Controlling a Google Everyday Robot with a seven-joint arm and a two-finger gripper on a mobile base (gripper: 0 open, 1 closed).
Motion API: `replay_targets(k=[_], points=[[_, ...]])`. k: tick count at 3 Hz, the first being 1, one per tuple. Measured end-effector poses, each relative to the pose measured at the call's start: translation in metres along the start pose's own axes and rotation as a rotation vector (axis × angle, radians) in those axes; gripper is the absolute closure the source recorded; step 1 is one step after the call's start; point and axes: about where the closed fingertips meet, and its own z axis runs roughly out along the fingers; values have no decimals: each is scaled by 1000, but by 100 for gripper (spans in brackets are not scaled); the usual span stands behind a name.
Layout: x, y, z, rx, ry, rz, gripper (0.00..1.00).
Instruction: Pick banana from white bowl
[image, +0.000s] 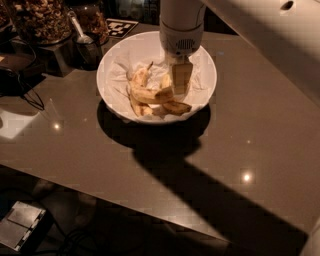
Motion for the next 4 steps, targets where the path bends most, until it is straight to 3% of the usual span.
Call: replay_targets(k=[4], points=[[1, -7, 39, -52, 26, -51, 36]])
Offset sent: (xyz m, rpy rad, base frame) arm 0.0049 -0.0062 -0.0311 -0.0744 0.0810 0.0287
